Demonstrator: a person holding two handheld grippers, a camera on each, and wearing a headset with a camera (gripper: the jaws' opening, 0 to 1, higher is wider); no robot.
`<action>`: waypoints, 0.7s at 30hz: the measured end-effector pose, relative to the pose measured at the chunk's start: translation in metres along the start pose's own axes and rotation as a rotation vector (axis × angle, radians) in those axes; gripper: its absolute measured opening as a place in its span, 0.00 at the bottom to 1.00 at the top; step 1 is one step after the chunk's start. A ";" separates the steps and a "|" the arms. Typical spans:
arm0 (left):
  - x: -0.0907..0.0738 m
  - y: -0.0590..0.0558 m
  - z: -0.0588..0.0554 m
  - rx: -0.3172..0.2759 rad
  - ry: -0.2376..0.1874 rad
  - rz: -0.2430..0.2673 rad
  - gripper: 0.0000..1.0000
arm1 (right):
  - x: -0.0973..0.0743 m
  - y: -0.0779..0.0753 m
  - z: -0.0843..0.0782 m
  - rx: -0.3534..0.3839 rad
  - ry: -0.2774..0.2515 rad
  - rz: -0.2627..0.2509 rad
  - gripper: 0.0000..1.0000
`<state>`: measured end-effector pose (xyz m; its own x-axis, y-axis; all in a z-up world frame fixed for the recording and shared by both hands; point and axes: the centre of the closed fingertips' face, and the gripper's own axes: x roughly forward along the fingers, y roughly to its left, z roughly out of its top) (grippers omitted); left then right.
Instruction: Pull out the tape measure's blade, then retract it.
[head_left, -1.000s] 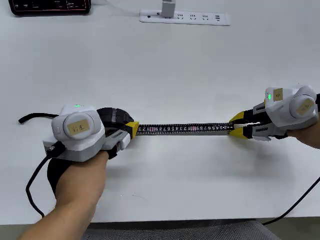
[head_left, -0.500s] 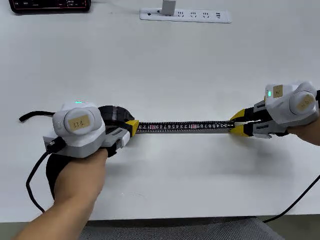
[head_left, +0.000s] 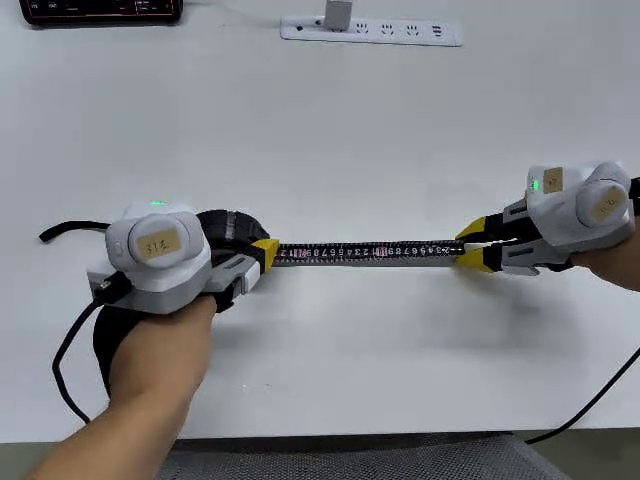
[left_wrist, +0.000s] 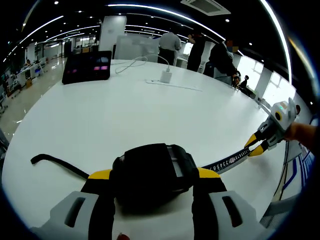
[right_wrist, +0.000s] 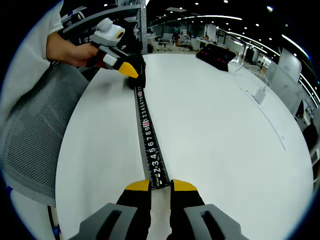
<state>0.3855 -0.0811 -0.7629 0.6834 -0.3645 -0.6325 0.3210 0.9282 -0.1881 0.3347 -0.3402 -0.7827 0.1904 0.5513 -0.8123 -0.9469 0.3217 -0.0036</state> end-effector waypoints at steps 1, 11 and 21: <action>0.000 0.000 0.000 0.001 -0.002 0.000 0.58 | 0.000 0.000 0.001 0.001 -0.002 0.001 0.10; 0.000 0.000 0.000 -0.003 -0.001 -0.006 0.58 | 0.006 0.003 0.008 0.006 -0.020 0.014 0.09; 0.000 -0.001 0.000 -0.005 0.000 -0.009 0.58 | 0.009 0.003 0.015 0.003 -0.035 0.022 0.10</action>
<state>0.3855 -0.0818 -0.7630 0.6805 -0.3733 -0.6305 0.3241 0.9251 -0.1978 0.3370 -0.3228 -0.7813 0.1787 0.5851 -0.7910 -0.9501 0.3115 0.0157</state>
